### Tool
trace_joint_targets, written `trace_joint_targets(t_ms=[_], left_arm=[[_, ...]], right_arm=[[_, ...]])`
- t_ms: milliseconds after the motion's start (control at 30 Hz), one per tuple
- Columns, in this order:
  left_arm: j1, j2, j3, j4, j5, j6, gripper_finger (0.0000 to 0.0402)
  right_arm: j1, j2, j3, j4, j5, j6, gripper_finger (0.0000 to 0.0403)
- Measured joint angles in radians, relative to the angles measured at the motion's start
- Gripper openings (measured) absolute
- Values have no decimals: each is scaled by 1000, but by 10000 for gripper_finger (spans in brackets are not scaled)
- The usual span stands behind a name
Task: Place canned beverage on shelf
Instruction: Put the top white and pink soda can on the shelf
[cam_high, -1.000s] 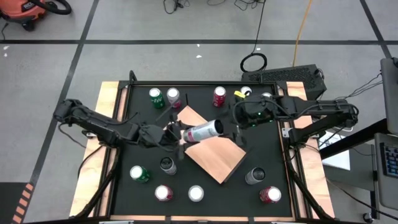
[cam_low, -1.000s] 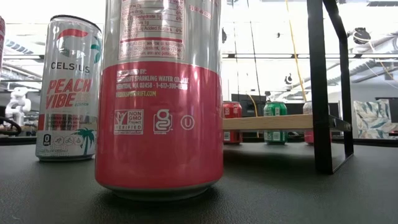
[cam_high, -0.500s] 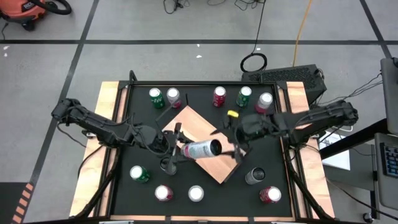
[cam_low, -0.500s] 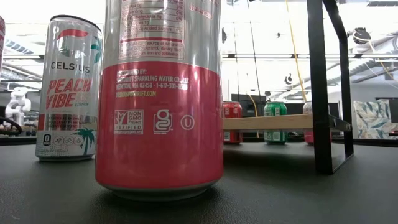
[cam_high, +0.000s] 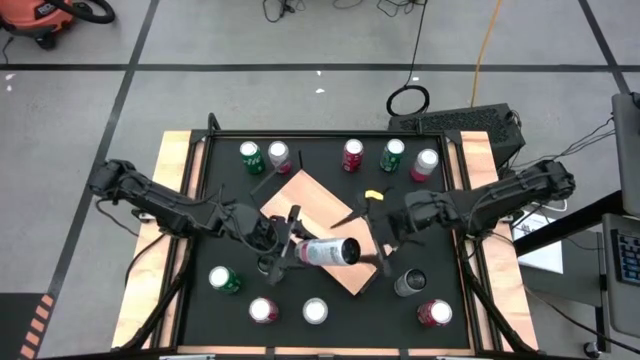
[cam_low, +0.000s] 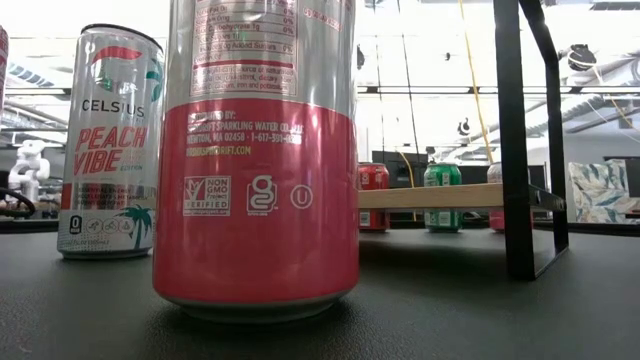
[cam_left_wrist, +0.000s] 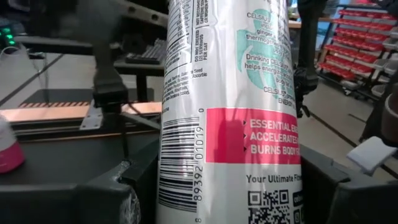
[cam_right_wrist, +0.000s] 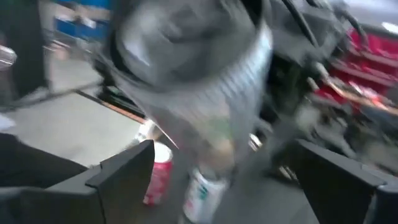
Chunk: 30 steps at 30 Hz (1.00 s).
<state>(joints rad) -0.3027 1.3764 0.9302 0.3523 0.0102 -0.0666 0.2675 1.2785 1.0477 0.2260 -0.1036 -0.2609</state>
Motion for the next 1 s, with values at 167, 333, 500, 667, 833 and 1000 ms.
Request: trace_joint_targets(t_ms=[167,333,500,667,833,1000], left_arm=[[4,40,0,95,55,3,251],[28,89,0,161,112,-4,251],[42,130,0,218,123,-17,251],[46,156,0,254,148,-34,251],[45,161,0,260,154,-35,251],[45,161,0,258,155,-36,251]], right_arm=[[10,0,0,43,-102,-42,352],[12,13,0,140,-162,-53,352],[16,38,0,159,-175,-91,352],[18,47,0,162,-190,-88,351],[31,47,0,159,-186,-76,314],[35,47,0,154,-179,-69,255]])
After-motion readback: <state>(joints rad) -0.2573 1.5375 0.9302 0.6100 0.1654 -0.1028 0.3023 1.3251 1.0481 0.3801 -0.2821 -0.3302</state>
